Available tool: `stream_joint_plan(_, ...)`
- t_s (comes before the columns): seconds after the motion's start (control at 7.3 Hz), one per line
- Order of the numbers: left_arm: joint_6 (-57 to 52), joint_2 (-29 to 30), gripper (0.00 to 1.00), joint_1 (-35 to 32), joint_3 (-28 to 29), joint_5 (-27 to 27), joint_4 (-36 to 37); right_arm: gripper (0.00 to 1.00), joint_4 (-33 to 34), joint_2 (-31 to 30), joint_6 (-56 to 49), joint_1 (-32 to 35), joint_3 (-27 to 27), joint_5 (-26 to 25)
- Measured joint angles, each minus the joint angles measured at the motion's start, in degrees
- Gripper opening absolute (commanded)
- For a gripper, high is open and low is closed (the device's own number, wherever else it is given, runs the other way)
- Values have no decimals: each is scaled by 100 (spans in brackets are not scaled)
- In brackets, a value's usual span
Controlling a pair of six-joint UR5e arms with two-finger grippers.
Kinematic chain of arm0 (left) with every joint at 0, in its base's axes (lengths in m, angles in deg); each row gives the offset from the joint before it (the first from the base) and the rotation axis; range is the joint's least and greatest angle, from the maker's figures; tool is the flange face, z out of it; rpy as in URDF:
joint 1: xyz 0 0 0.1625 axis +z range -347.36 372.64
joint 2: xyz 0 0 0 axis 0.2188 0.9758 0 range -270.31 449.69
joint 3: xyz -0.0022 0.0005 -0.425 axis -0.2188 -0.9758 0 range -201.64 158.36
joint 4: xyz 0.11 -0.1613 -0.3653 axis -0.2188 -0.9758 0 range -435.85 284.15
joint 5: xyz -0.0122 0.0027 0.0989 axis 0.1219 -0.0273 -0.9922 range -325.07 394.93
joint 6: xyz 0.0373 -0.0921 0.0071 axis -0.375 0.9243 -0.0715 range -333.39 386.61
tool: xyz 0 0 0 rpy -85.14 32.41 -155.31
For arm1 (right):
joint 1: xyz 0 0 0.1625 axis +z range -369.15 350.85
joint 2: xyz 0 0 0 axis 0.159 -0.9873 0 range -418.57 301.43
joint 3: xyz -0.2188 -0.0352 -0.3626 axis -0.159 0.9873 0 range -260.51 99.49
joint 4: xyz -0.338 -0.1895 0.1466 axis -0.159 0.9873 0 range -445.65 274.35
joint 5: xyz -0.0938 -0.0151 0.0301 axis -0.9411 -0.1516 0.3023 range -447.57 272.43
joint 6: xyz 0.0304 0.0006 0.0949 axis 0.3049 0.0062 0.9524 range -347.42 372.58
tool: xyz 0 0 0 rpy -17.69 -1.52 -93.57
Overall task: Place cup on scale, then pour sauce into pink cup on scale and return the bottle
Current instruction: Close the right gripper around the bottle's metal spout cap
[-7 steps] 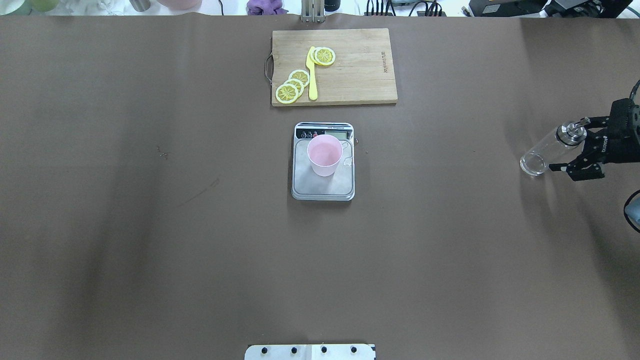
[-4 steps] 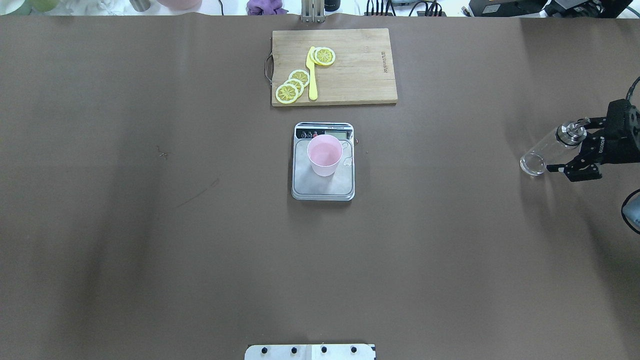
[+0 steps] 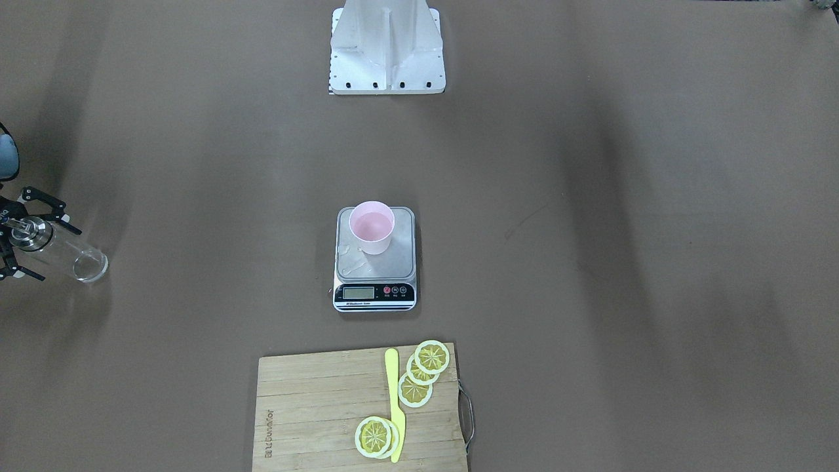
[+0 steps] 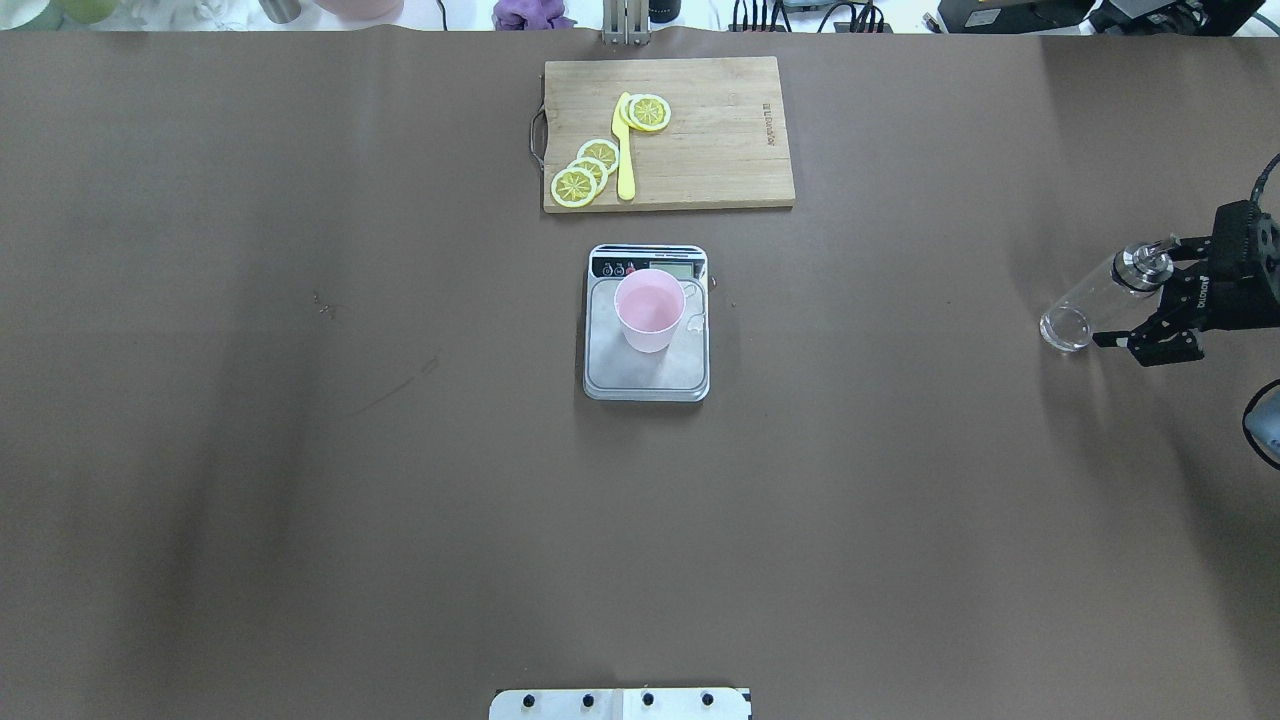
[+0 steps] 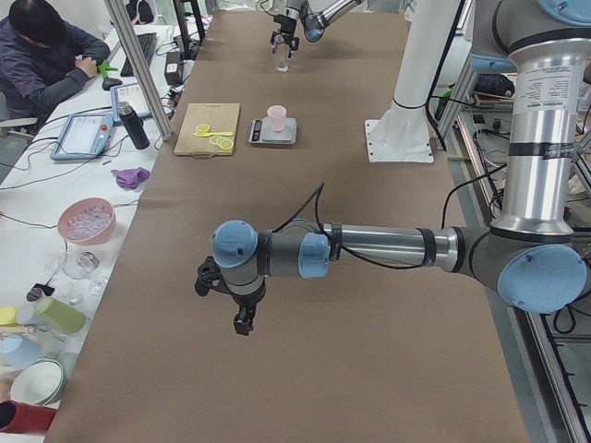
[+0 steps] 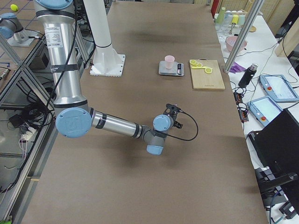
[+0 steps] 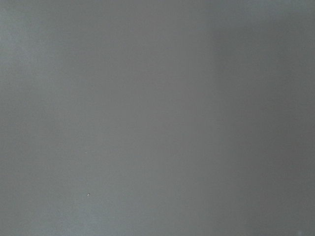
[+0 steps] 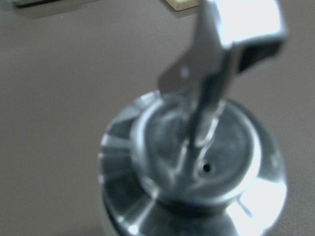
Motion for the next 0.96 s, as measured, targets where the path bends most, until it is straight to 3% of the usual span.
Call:
stream_joint_plan(0.68,2,0,98,5,2,0,0,99,-8,55,22,0,-21,18)
stream_joint_plan(0.82,4,0,98,6,2,0,0,87,-8,58,23,0,-24,26)
stream_joint_plan(0.96,2,0,98,7,4,0,0,69,-15,62,24,0,-26,32)
